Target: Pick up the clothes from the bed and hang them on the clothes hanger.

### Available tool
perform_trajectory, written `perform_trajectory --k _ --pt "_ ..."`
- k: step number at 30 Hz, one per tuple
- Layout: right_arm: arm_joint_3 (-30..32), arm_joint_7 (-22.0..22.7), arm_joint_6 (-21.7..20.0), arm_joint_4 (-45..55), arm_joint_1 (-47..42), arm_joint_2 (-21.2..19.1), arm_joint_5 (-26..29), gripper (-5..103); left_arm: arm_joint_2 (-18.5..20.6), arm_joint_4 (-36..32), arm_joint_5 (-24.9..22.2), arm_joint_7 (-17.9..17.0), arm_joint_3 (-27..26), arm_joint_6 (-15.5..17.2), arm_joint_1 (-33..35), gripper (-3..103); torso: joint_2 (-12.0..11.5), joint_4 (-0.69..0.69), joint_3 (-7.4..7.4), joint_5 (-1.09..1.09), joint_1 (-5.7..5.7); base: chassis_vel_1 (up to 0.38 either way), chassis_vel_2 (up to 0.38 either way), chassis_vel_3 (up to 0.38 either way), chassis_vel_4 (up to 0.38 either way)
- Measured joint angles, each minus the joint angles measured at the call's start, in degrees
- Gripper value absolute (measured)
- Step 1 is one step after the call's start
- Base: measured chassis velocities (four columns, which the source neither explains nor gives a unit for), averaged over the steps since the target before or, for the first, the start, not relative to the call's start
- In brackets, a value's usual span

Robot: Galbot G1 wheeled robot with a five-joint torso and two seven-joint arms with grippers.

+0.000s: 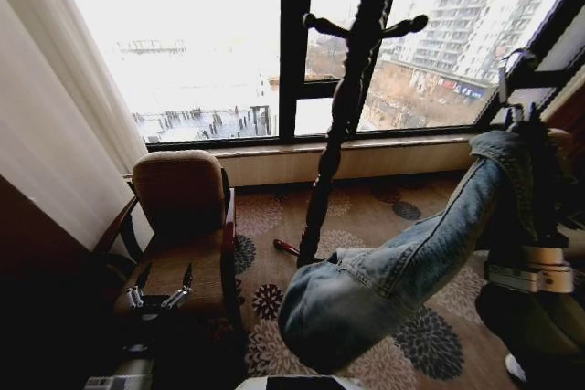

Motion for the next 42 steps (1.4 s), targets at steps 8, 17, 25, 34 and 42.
perform_trajectory --k 8,17,25,34,42 --pt "0.0 -0.1 -0.1 0.2 -0.1 0.2 0.0 16 0.0 0.0 0.0 0.0 0.0 0.0 0.0 100 0.0 -0.01 -0.02 -0.14 -0.02 -0.019 -0.012 0.022 0.015" --pt "0.2 -0.1 -0.1 0.2 0.1 0.0 0.1 15 0.0 0.0 0.0 0.0 0.0 0.0 0.0 100 0.0 -0.01 -0.02 -0.04 -0.04 -0.041 0.091 0.040 -0.077" --pt "1.0 -1.8 2.0 -0.9 1.5 -2.6 2.0 15 0.0 0.0 0.0 0.0 0.0 0.0 0.0 100 0.0 0.00 0.01 -0.05 0.05 -0.166 0.137 0.176 -0.134" --pt "-4.2 -6.8 9.9 -1.3 5.0 -5.2 -0.5 15 0.0 0.0 0.0 0.0 0.0 0.0 0.0 100 0.0 -0.03 -0.04 -0.05 -0.09 -0.024 0.016 0.015 -0.026" --pt "-3.3 -6.9 9.9 -4.3 9.4 -9.6 2.5 15 0.0 0.0 0.0 0.0 0.0 0.0 0.0 100 0.0 0.01 0.00 -0.06 0.02 0.006 -0.014 -0.012 0.003"
